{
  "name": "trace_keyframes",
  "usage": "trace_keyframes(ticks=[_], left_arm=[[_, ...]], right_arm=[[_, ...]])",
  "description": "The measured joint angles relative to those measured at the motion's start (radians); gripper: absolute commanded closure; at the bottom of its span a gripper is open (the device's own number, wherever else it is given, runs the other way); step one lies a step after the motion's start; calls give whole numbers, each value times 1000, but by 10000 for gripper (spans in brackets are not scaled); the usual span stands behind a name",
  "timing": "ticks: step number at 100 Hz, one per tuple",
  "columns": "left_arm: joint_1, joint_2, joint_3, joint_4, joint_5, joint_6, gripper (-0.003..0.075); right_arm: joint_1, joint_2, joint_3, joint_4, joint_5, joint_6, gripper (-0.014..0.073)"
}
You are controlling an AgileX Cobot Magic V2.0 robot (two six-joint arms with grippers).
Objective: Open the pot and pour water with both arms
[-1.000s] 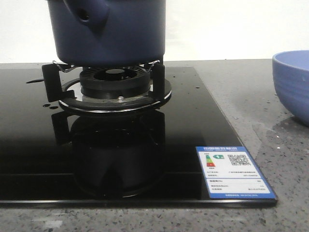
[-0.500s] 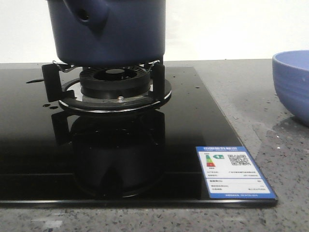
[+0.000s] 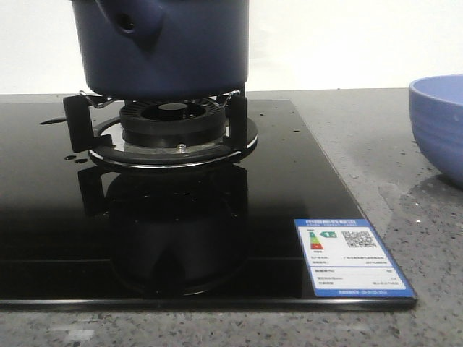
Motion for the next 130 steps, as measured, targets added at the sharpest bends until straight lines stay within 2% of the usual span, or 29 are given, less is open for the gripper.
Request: trace_keyframes(ticks=[18, 34, 51, 65, 84, 98, 112, 122, 130], left_arm=[[0, 0, 0, -203, -9, -2, 741], [0, 0, 0, -248, -23, -2, 741], [0, 0, -11, -255, -7, -2, 741], [0, 25, -113, -113, 133, -2, 741], [-5, 226, -333, 154, 351, 11, 740], [-87, 348, -444, 207, 415, 103, 738], [-231, 470, -528, 190, 527, 230, 722], [-357, 554, -569, 65, 589, 421, 722], [-468, 607, -596, -107, 610, 642, 722]], right_arm=[[0, -1, -54, -6, 59, 2, 657], [0, -1, -147, -109, 99, 2, 657], [0, 13, -255, -250, 221, 2, 657], [0, 133, -388, -382, 405, 2, 657], [0, 409, -614, -472, 706, 2, 657], [0, 615, -757, -439, 930, -58, 657], [0, 758, -830, -254, 1082, -221, 657], [0, 804, -838, -90, 1105, -355, 657], [0, 809, -839, -10, 1105, -449, 657]])
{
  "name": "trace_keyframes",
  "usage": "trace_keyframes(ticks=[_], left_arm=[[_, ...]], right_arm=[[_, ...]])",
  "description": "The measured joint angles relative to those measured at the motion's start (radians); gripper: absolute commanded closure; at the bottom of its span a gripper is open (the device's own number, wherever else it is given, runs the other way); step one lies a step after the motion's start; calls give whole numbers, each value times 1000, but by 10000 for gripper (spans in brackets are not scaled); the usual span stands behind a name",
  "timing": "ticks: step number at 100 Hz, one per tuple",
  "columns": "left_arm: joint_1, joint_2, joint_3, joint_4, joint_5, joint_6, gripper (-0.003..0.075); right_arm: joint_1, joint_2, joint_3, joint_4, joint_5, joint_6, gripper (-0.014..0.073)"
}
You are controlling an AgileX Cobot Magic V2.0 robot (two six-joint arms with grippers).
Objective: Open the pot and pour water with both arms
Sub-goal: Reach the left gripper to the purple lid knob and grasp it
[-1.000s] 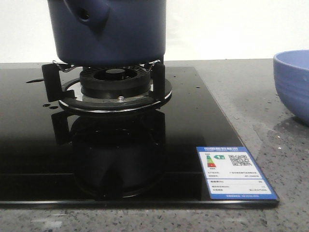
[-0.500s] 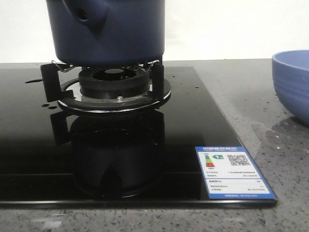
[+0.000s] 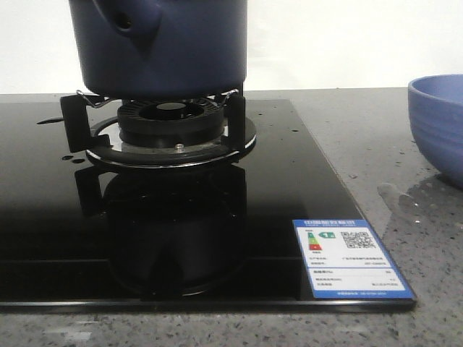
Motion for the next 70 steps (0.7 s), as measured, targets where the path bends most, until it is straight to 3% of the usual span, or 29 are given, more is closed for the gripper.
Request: trace_keyframes(ticks=[11, 24, 52, 70], left_arm=[[-116, 61, -44, -201, 22, 254, 722], [-181, 129, -90, -344, 98, 422, 722], [-140, 283, -167, -731, 392, 692, 727], [-63, 314, -201, -803, 371, 781, 729]], right_arm=[[0, 0, -6, 43, -2, -82, 657], [0, 0, -8, 52, -2, -119, 657], [0, 0, -8, 53, -2, -123, 657], [0, 0, -8, 53, -4, -125, 657]])
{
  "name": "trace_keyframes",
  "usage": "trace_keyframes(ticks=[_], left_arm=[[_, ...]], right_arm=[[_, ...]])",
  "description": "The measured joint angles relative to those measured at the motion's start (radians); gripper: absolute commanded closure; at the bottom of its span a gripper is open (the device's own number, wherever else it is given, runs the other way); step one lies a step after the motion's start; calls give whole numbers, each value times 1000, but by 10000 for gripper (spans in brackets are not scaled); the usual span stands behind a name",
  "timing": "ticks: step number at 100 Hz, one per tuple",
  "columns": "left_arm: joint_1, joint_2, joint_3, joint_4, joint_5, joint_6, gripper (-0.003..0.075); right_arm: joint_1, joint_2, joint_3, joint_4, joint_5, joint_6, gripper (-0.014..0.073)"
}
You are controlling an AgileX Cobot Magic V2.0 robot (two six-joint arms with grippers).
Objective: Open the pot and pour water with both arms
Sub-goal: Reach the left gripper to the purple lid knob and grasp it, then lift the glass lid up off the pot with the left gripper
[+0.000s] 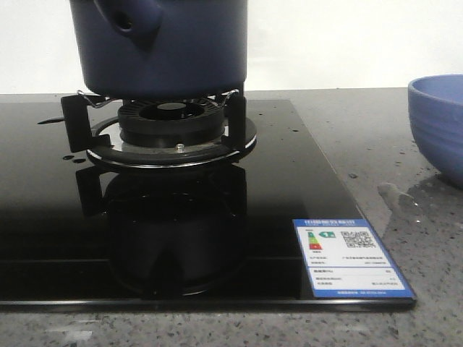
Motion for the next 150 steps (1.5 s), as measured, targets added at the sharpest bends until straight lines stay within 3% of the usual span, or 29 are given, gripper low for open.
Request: trace_keyframes(ticks=[17, 24, 33, 36, 43, 66, 76, 105, 150], left_arm=[[61, 0, -2, -3, -39, 11, 689], [84, 2, -4, 12, -63, 33, 577], [116, 1, -6, 46, -93, 58, 368], [125, 1, -8, 50, -101, 63, 297], [152, 1, -8, 55, -121, 81, 210], [266, 24, -10, 59, -133, 181, 208], [304, 71, -20, 47, -116, 224, 208], [390, 289, -165, 44, 80, 274, 208], [410, 488, -307, 111, 68, 306, 203]], right_arm=[[0, 0, 0, 0, -32, -18, 657], [0, 0, 0, 2, -47, -39, 655], [0, 0, 0, 2, -64, -71, 644], [0, 0, 0, 2, -69, -78, 624], [0, 0, 0, 4, -84, -96, 553], [0, -22, 0, 15, -165, -143, 177], [0, -29, 0, 20, -188, -150, 67], [0, -30, 0, 22, -200, -155, 60], [0, -30, 0, 22, -201, -157, 60]])
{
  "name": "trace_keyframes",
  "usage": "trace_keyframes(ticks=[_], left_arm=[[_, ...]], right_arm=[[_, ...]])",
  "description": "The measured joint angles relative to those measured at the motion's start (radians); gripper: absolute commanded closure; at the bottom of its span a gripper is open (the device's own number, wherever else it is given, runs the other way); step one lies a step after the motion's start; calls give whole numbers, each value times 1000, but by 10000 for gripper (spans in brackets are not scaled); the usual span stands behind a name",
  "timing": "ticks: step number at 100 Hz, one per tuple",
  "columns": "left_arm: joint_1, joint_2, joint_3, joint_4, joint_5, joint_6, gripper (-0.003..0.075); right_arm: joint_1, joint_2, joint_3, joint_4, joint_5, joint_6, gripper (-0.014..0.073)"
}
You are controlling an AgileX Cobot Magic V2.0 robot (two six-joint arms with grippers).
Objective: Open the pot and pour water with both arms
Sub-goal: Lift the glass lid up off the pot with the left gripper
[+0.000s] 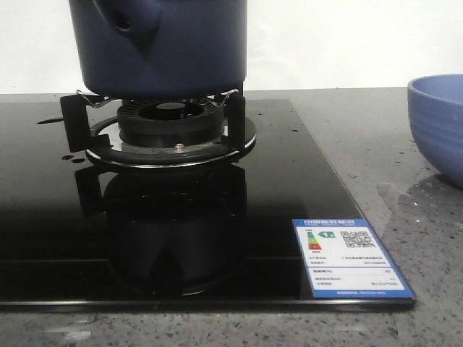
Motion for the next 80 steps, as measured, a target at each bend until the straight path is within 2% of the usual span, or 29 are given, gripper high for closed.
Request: trace_keyframes(ticks=[7, 24, 80], left_arm=[[0, 16, 0, -11, -7, 20, 195], [0, 57, -9, -58, -12, 48, 101], [-32, 119, -37, -90, -39, 71, 101]], right_arm=[[0, 0, 0, 0, 0, 0, 60], [0, 0, 0, 0, 0, 0, 60], [0, 0, 0, 4, -10, -2, 60]])
